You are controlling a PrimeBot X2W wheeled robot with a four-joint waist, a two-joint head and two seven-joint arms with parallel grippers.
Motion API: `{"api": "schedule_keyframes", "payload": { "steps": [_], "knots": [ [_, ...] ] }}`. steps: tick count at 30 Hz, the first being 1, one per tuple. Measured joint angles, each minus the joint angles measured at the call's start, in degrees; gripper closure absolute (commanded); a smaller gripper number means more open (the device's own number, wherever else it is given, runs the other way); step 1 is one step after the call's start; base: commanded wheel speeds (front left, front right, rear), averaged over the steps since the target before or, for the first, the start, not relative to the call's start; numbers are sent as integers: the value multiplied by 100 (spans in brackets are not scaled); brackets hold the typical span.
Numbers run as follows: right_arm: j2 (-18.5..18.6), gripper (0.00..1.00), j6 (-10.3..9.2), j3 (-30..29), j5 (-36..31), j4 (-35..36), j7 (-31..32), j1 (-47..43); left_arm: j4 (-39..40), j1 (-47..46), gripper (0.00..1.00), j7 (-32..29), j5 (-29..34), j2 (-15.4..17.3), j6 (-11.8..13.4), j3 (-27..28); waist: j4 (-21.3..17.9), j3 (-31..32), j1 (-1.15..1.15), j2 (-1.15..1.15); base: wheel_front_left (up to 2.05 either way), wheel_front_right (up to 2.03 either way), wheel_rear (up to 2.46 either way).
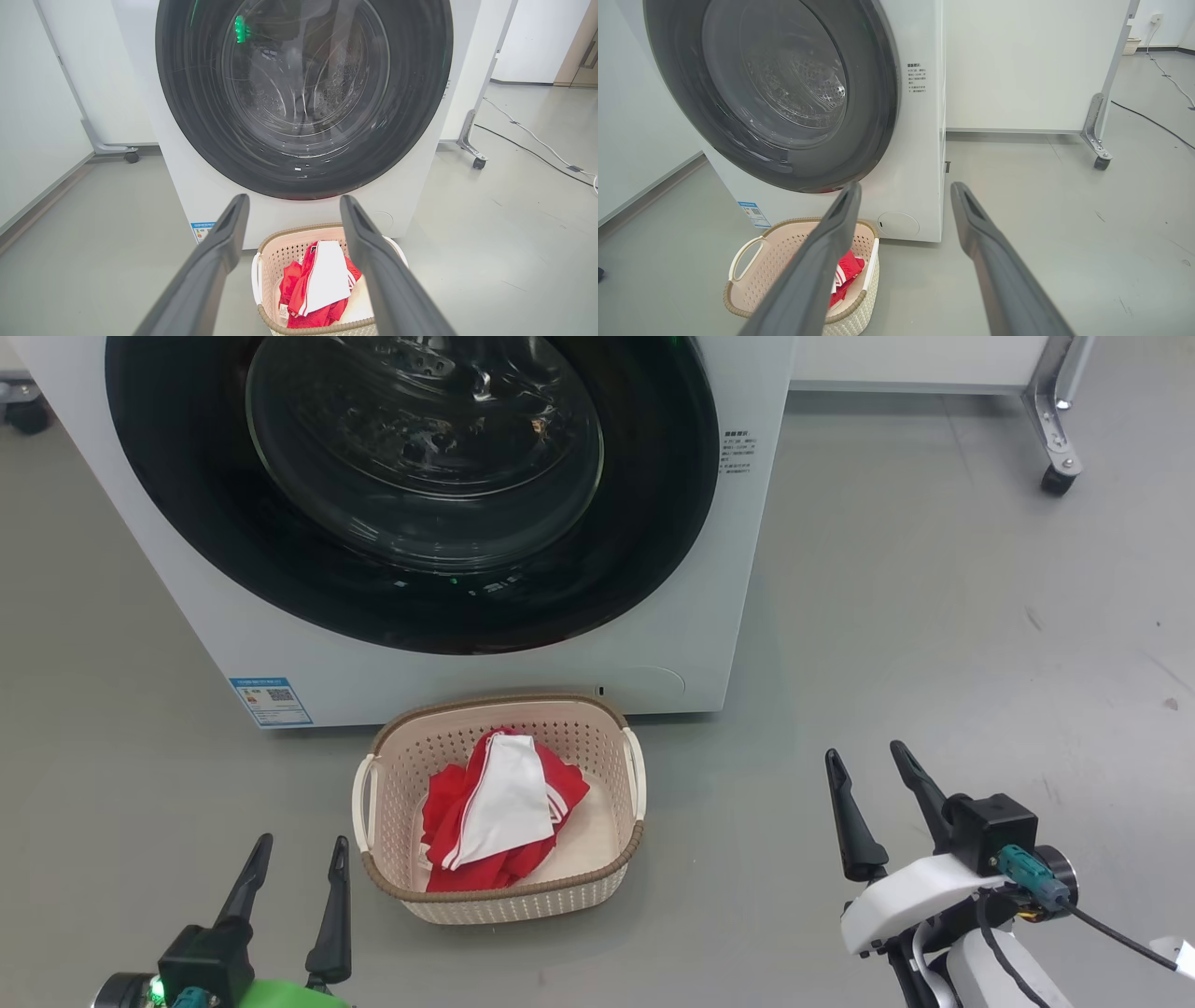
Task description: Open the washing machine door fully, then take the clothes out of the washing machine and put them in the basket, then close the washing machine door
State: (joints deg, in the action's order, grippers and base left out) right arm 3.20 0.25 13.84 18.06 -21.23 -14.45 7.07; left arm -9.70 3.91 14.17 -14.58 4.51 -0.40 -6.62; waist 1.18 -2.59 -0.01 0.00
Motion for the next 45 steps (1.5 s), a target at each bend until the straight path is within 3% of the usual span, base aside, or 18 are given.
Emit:
{"api": "schedule_keyframes", "payload": {
  "steps": [18,45],
  "knots": [
    [-18,0,-145,8,1,385,0,-554,99,205,0,-109,0,-1,10,-73,-17,263,0,0,0,0,0],
    [-37,0,-201,36,2,677,0,-786,289,318,0,-245,0,0,19,-91,-9,274,0,0,0,0,0]
  ]
}}
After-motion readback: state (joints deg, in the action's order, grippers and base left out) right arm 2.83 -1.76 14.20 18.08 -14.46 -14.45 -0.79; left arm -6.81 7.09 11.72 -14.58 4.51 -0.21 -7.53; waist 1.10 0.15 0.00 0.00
